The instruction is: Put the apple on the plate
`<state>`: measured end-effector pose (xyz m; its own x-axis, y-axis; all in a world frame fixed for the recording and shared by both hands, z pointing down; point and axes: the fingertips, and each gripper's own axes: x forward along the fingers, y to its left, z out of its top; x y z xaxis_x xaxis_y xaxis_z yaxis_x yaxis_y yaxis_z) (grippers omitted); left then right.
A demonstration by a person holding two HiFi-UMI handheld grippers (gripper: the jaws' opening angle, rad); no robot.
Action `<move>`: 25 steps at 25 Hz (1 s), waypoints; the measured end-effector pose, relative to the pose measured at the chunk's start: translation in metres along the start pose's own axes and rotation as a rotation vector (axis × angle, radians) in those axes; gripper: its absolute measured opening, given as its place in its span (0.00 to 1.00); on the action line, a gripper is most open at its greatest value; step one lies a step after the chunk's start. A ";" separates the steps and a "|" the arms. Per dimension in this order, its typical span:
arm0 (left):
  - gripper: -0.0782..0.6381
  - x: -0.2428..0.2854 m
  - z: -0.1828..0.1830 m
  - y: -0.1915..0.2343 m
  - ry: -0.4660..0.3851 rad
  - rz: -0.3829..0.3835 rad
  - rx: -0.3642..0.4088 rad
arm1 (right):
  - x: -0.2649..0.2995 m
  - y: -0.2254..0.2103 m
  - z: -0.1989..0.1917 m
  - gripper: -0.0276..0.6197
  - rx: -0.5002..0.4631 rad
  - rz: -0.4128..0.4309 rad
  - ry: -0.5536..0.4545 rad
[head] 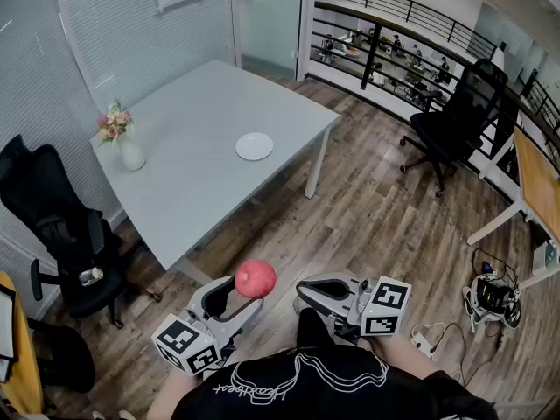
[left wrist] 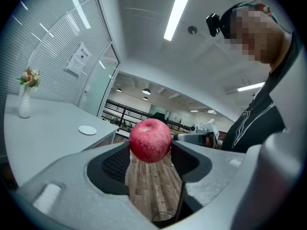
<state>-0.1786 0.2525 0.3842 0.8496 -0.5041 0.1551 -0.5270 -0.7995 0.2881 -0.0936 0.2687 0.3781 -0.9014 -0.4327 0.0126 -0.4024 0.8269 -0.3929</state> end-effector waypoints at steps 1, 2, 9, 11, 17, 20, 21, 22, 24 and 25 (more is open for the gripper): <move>0.49 0.002 0.001 0.001 -0.003 0.005 -0.004 | 0.000 -0.001 0.001 0.05 -0.002 0.002 0.000; 0.49 0.004 0.001 0.002 -0.006 0.009 -0.008 | 0.000 -0.002 0.002 0.05 -0.004 0.004 0.000; 0.49 0.013 0.002 0.006 -0.005 0.023 -0.010 | -0.002 -0.012 0.006 0.05 -0.009 0.011 -0.002; 0.49 0.018 0.003 0.007 -0.005 0.026 -0.008 | -0.004 -0.018 0.008 0.05 -0.006 0.011 -0.002; 0.49 0.039 0.010 0.018 -0.001 0.038 -0.008 | -0.004 -0.044 0.020 0.06 0.000 0.010 -0.016; 0.49 0.057 0.016 0.025 0.000 0.045 -0.008 | -0.007 -0.063 0.029 0.06 0.008 0.014 -0.022; 0.49 0.064 0.019 0.028 -0.001 0.046 -0.006 | -0.009 -0.070 0.033 0.06 0.010 0.016 -0.024; 0.49 0.070 0.021 0.030 -0.003 0.048 -0.006 | -0.009 -0.077 0.036 0.06 0.013 0.018 -0.026; 0.49 0.083 0.027 0.036 -0.004 0.050 -0.005 | -0.010 -0.093 0.044 0.06 0.018 0.019 -0.032; 0.49 0.091 0.029 0.040 -0.004 0.051 -0.004 | -0.011 -0.101 0.049 0.06 0.020 0.019 -0.036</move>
<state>-0.1233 0.1654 0.3821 0.8213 -0.5459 0.1656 -0.5699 -0.7714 0.2832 -0.0350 0.1723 0.3727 -0.9024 -0.4299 -0.0280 -0.3816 0.8278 -0.4113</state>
